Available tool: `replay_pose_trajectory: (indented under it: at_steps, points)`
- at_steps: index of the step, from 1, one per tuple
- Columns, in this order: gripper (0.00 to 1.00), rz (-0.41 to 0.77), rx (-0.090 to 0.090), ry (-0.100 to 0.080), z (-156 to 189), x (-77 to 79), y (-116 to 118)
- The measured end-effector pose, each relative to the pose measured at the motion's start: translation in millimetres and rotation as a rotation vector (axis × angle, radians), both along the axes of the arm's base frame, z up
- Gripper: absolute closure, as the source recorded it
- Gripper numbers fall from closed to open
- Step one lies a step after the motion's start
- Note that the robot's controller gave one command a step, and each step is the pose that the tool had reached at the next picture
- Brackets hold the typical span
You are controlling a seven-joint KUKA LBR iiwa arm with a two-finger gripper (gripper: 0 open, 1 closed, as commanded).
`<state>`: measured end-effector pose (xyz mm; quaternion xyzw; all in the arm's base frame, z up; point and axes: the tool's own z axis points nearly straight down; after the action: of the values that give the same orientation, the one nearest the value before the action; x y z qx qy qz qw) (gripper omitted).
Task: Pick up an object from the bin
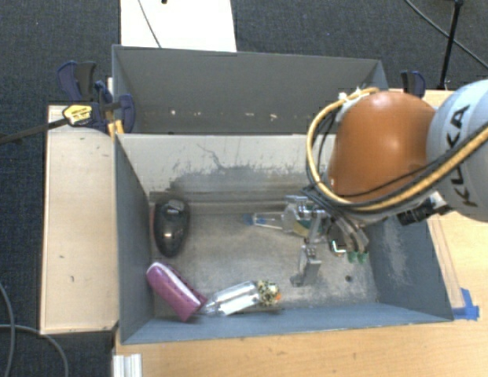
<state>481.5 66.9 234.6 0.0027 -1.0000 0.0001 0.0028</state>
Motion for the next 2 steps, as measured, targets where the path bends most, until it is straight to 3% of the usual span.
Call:
replay_pose_trajectory:
  at_steps: [1,2]
  points:
    - [0.0,0.274,0.003,-0.011,-17.4,6.7,85.0]
    - [1.0,0.267,0.003,-0.011,-17.1,7.1,83.5]
